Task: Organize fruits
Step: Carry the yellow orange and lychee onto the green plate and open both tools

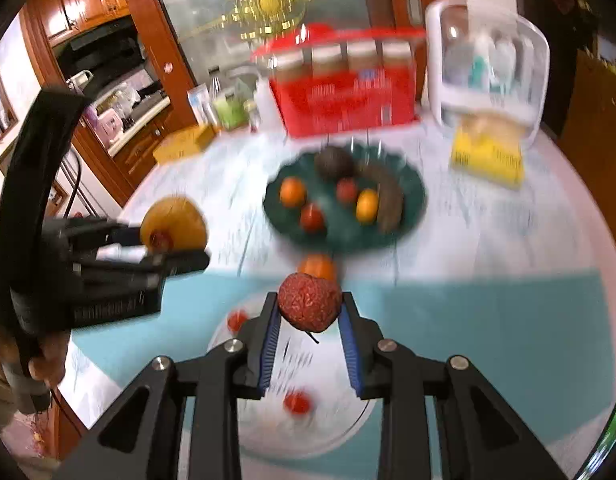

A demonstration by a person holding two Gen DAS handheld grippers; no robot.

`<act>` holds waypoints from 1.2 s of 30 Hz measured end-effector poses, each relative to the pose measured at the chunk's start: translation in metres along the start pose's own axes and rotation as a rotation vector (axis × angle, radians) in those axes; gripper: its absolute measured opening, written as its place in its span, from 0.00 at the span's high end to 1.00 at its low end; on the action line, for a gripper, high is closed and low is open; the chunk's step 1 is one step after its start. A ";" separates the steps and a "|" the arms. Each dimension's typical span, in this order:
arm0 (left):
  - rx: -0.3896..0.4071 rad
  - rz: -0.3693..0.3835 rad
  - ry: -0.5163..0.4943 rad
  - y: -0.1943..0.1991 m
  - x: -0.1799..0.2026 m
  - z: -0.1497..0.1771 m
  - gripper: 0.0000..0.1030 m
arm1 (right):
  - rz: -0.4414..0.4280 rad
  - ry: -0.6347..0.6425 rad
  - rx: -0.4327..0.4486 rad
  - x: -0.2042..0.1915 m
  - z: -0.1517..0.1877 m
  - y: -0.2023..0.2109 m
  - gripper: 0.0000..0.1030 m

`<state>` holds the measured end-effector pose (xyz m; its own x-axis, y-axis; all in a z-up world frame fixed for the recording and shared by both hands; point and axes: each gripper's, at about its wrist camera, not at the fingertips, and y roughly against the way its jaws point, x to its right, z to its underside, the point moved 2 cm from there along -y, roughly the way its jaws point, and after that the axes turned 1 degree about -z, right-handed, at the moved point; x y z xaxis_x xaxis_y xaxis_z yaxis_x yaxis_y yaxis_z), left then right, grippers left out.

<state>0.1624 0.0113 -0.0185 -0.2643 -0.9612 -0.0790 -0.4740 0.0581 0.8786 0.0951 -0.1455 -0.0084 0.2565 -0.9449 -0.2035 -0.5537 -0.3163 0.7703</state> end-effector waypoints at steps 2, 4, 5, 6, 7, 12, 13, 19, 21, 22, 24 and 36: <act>0.019 -0.017 0.014 0.004 -0.005 -0.021 0.53 | -0.010 0.008 0.033 0.009 -0.038 0.007 0.72; 0.037 -0.031 0.035 0.005 -0.010 -0.040 0.53 | -0.015 0.019 0.059 0.015 -0.070 0.010 0.72; 0.047 -0.041 0.046 0.003 -0.012 -0.050 0.53 | -0.011 0.028 0.073 0.018 -0.086 0.010 0.72; 0.053 -0.047 0.054 0.002 -0.014 -0.057 0.53 | -0.002 0.040 0.082 0.021 -0.104 0.007 0.72; 0.056 -0.052 0.064 -0.001 -0.016 -0.063 0.53 | 0.003 0.047 0.084 0.022 -0.116 0.004 0.72; 0.041 -0.046 0.138 -0.031 -0.021 -0.083 0.53 | 0.010 0.049 0.061 0.035 -0.157 -0.033 0.72; 0.035 -0.044 0.147 -0.038 -0.021 -0.084 0.53 | 0.011 0.047 0.043 0.037 -0.160 -0.045 0.72; -0.010 -0.047 0.198 -0.094 -0.027 -0.093 0.53 | 0.015 0.018 -0.064 0.049 -0.153 -0.112 0.71; -0.021 -0.037 0.218 -0.109 -0.029 -0.095 0.53 | 0.013 0.013 -0.098 0.052 -0.146 -0.133 0.71; -0.029 -0.033 0.227 -0.118 -0.030 -0.096 0.53 | 0.011 0.013 -0.120 0.053 -0.141 -0.146 0.71; -0.041 -0.024 0.243 -0.136 -0.031 -0.098 0.53 | 0.011 0.014 -0.149 0.054 -0.135 -0.162 0.71; -0.106 -0.032 0.213 -0.209 -0.019 -0.093 0.52 | 0.073 0.065 -0.234 0.067 -0.107 -0.228 0.70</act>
<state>0.3447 -0.0075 -0.1569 -0.0619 -0.9980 -0.0157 -0.3857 0.0094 0.9226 0.3232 -0.1276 -0.1328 0.2773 -0.9546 -0.1092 -0.3757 -0.2123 0.9021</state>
